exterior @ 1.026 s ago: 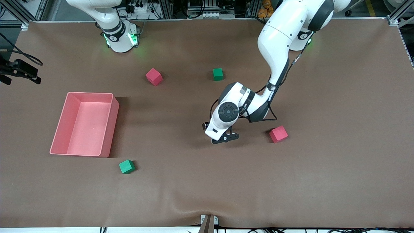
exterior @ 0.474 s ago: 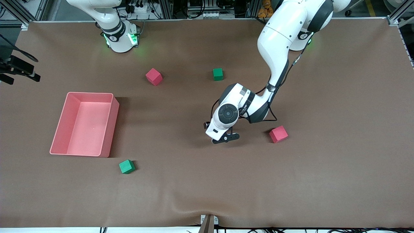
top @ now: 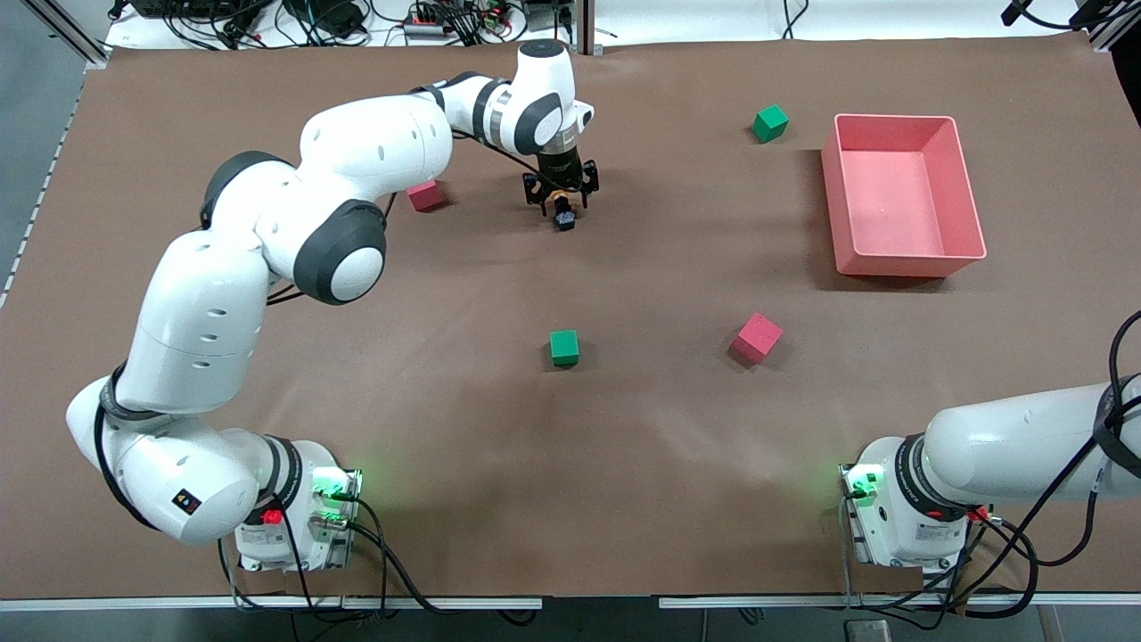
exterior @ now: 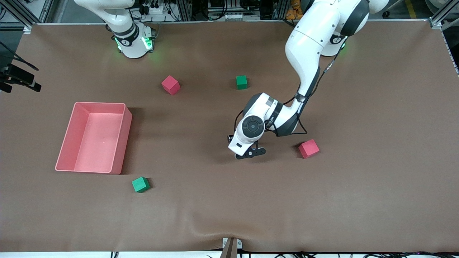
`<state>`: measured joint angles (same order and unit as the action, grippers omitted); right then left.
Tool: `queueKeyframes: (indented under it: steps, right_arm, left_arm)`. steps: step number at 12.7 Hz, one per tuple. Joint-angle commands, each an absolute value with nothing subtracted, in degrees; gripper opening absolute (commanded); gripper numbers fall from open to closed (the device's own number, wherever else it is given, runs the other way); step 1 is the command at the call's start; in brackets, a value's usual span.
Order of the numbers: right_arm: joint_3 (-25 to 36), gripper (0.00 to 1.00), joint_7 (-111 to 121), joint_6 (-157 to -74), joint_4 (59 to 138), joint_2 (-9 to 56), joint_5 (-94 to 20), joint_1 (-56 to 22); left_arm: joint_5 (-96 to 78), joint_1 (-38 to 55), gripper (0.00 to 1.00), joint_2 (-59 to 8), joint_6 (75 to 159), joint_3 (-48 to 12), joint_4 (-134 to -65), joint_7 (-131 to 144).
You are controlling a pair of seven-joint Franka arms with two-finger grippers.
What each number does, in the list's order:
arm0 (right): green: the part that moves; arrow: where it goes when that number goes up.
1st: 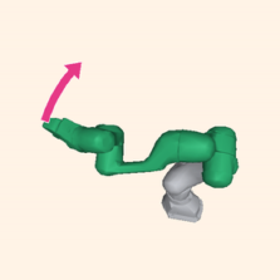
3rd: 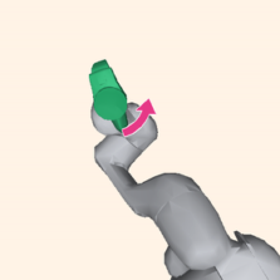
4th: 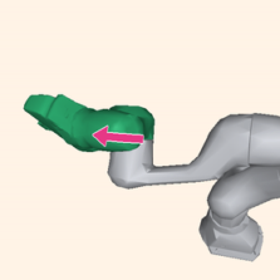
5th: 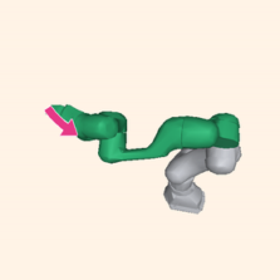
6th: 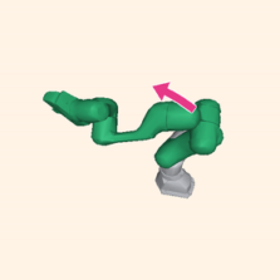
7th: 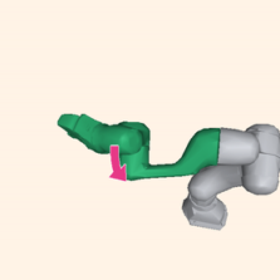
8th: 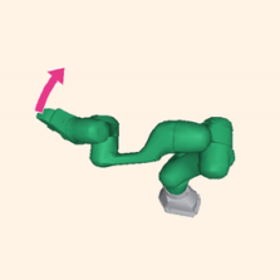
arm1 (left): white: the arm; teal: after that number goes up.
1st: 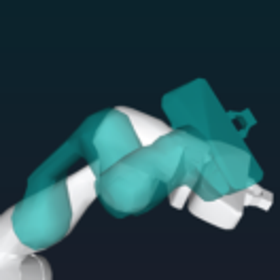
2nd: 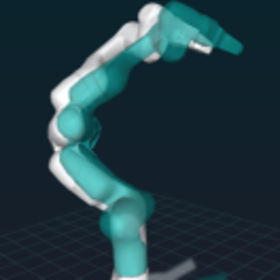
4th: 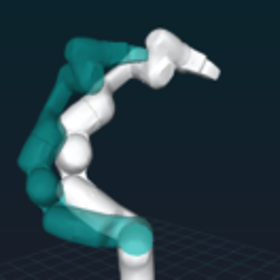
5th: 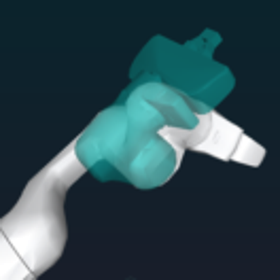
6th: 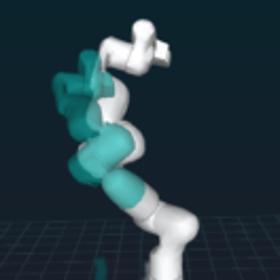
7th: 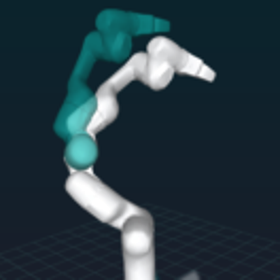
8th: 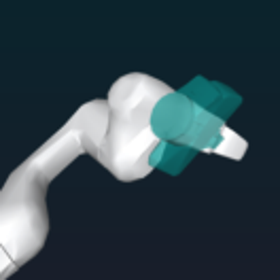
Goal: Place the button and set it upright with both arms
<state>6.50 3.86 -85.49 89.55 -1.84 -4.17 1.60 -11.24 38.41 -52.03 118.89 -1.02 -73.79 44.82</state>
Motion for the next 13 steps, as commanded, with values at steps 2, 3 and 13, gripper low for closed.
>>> queueKeyframes:
  steps: [2,3,13]
  right_arm:
    - [6.1,1.00,0.0,-84.5,86.7,-0.9,-2.8,0.6]
    - [6.2,1.00,0.0,-84.3,86.7,-0.9,-2.8,0.6]
    - [6.2,1.00,0.3,-81.3,85.9,-0.9,-2.1,1.1]
  left_arm:
    - [-11.5,38.6,0.77,-52.6,118.1,-0.6,-73.4,42.8]
    - [-11.5,38.5,0.70,-52.7,118.1,-0.6,-73.4,42.8]
    - [-12.0,38.8,0.05,-51.2,118.0,-0.6,-72.9,43.5]
